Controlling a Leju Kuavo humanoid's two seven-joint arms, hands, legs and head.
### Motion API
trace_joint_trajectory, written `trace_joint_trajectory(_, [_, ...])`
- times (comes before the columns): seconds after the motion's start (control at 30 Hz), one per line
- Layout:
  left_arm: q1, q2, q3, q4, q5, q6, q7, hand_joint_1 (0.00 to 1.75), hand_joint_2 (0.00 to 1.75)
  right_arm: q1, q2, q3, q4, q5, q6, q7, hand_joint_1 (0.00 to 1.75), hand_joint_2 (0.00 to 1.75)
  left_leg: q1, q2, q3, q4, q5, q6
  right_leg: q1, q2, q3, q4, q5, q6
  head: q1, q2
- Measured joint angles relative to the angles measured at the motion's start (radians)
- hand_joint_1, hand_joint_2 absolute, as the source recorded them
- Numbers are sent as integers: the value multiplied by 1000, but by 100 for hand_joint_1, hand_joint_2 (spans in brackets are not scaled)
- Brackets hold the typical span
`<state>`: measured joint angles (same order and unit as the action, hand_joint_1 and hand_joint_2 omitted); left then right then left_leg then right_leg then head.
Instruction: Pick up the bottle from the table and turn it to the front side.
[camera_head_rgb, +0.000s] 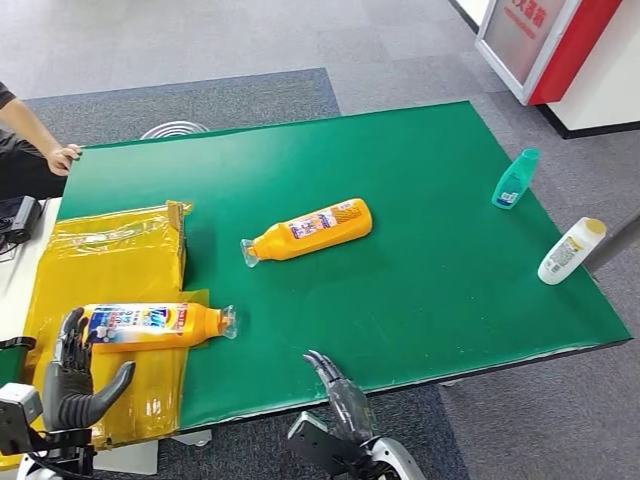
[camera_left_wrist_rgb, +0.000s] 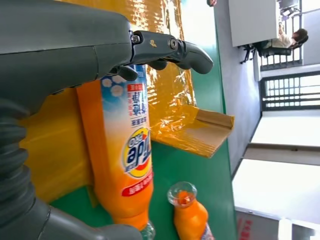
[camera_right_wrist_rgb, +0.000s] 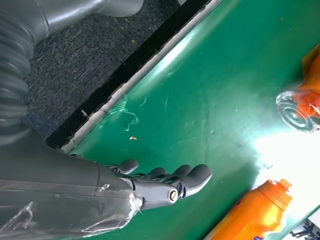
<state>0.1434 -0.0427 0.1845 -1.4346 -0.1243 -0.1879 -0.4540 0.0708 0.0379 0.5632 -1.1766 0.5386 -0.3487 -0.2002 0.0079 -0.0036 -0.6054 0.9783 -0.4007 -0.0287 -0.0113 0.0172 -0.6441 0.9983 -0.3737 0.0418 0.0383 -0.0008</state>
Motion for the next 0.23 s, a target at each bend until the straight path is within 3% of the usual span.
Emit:
trace_joint_trajectory(0.13, [17, -25, 78, -2, 145, -147, -79, 0, 175, 5, -6, 1, -9, -10, -8, -12, 0, 175, 0, 0, 0, 0, 0, 0, 0, 0, 0, 0, 0, 0, 0, 0])
trace_joint_trajectory(0.23, [31, -45, 147, 0, 157, -286, -140, 0, 175, 11, -13, 1, -22, -18, -17, -25, 0, 175, 0, 0, 0, 0, 0, 0, 0, 0, 0, 0, -1, 0, 0, 0])
